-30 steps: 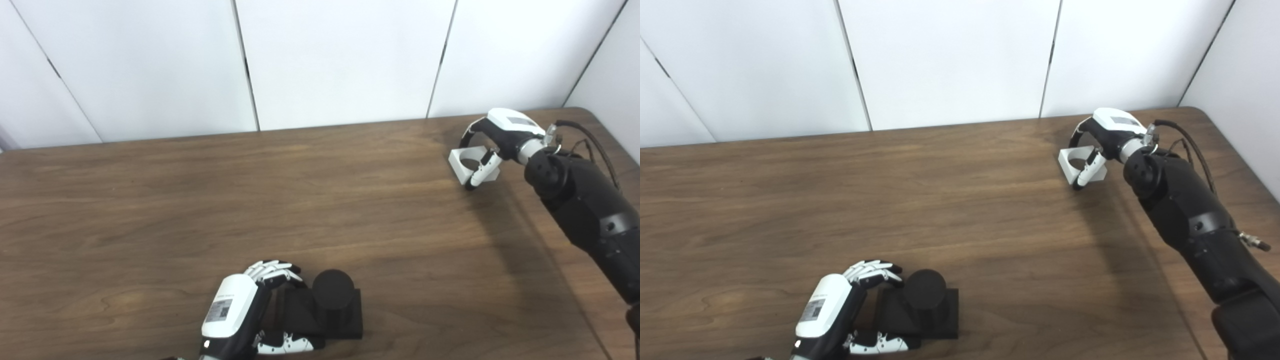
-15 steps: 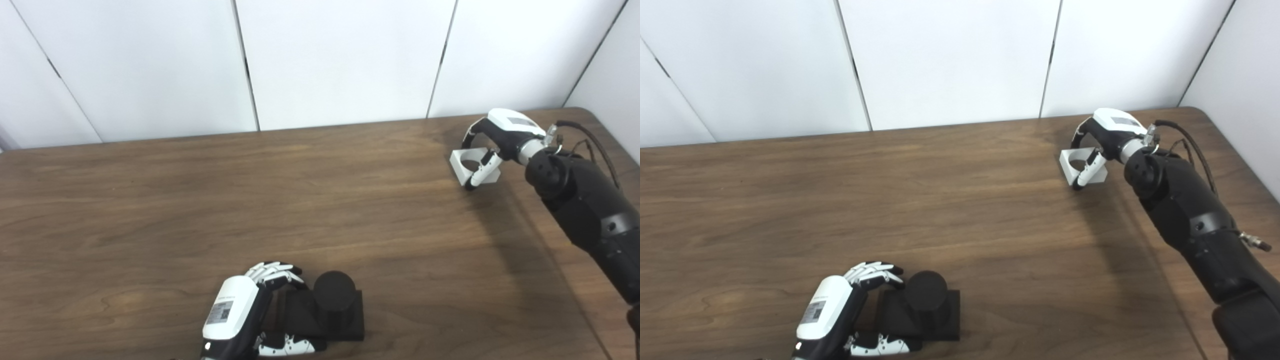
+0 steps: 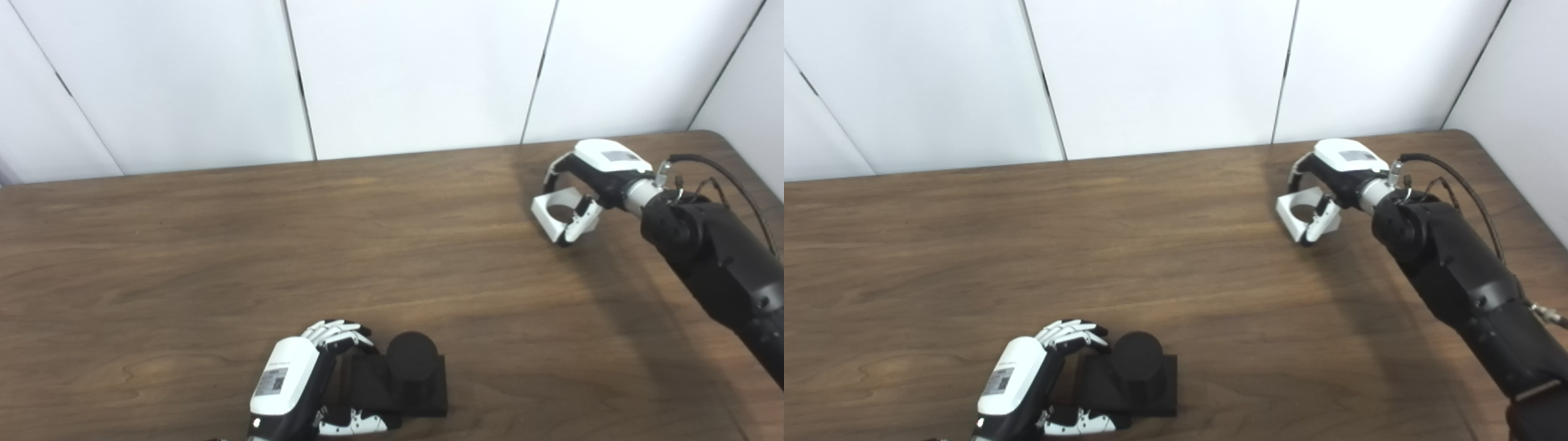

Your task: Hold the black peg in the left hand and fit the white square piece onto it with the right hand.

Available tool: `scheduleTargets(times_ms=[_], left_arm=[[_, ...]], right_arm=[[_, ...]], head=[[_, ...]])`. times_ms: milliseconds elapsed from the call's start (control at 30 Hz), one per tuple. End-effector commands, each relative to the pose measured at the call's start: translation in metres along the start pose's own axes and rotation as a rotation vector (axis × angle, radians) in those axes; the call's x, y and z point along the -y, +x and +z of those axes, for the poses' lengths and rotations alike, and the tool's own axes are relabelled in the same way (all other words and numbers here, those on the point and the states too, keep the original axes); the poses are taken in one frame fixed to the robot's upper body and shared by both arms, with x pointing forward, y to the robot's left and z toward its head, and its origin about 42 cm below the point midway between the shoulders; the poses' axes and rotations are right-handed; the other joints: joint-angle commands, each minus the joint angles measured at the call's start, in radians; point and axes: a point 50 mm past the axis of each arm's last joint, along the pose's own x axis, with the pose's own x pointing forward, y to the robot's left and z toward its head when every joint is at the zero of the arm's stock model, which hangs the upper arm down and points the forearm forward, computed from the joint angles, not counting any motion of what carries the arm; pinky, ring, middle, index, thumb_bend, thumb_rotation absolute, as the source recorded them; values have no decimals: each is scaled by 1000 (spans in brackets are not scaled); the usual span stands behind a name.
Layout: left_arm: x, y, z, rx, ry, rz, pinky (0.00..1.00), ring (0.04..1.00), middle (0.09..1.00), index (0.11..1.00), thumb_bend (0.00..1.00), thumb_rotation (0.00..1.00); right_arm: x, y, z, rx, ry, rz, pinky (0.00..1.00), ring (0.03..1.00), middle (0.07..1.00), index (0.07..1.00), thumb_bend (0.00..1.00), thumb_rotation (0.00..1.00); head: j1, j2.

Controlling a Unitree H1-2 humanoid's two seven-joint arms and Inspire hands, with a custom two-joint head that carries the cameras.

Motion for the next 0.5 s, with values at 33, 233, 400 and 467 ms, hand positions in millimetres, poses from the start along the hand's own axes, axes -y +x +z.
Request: scheduleTargets(times_ms=[33,233,400,467], left_arm=[[5,2,1,-9,3,-32,852,825,766,485,519,45],[8,6,2,-22,10,-28,849,824,766,485,519,45],[10,9,5,-31,14,-28,852,824,767,485,519,45],[11,10,6,-34,16,-26,853,823,766,485,519,45]], right_arm=[[49,-17,20,88,-55,-129,848,886,783,486,520,126],[65,-56,74,233,-72,-159,833,891,774,485,521,128],[68,-81,106,332,-70,-138,847,895,770,485,521,128],[66,-89,117,368,-56,-120,856,899,771,485,521,129]], head=[[3,1],[14,2],[38,7],[43,12]])
